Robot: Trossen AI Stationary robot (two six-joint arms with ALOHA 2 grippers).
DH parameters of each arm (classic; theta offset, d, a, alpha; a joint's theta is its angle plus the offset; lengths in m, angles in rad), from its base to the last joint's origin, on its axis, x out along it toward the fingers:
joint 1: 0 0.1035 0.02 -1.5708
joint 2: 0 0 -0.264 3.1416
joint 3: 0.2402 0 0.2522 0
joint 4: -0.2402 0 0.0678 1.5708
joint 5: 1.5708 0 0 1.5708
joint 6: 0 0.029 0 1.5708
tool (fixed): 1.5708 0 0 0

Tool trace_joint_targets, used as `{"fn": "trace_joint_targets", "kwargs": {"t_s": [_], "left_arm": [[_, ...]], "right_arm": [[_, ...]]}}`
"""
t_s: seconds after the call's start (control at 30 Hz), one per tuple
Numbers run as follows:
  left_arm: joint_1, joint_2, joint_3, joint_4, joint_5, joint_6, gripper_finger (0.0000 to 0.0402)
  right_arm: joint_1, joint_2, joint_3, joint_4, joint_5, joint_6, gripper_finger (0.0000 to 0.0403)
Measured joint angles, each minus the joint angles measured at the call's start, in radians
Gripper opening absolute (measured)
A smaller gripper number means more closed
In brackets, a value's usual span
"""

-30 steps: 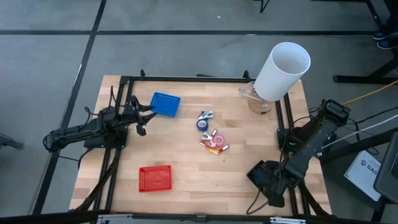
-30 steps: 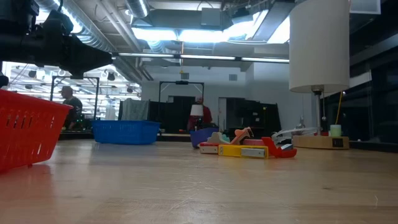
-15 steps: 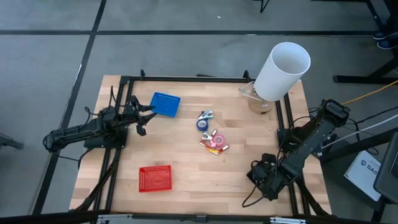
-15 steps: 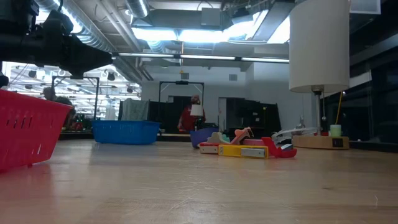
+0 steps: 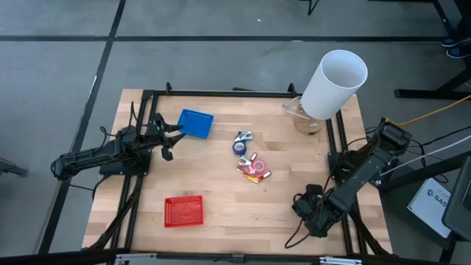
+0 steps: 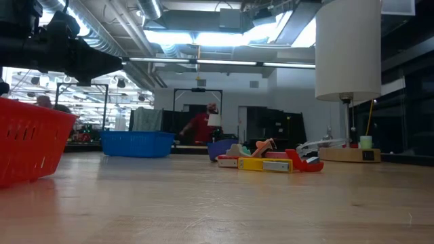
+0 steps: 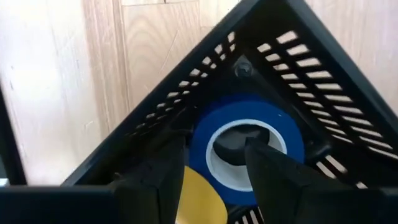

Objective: Pick and place Stapler, Stapler remover, tape
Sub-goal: Adjust the blue tape

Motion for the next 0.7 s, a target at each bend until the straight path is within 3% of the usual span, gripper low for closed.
{"fn": "trace_joint_targets", "kwargs": {"t_s": [0.2,0.7], "left_arm": [[0.000,0.000,0.000,0.000,0.000,0.000,0.0148],[0.000,0.000,0.000,0.000,0.000,0.000,0.0148]], "right_arm": [[0.000,0.007,0.000,-0.003,0.009,0.002,0.0159],[-0.001,0.004,-0.020,0.025,0.027,0.060,0.0033]]}}
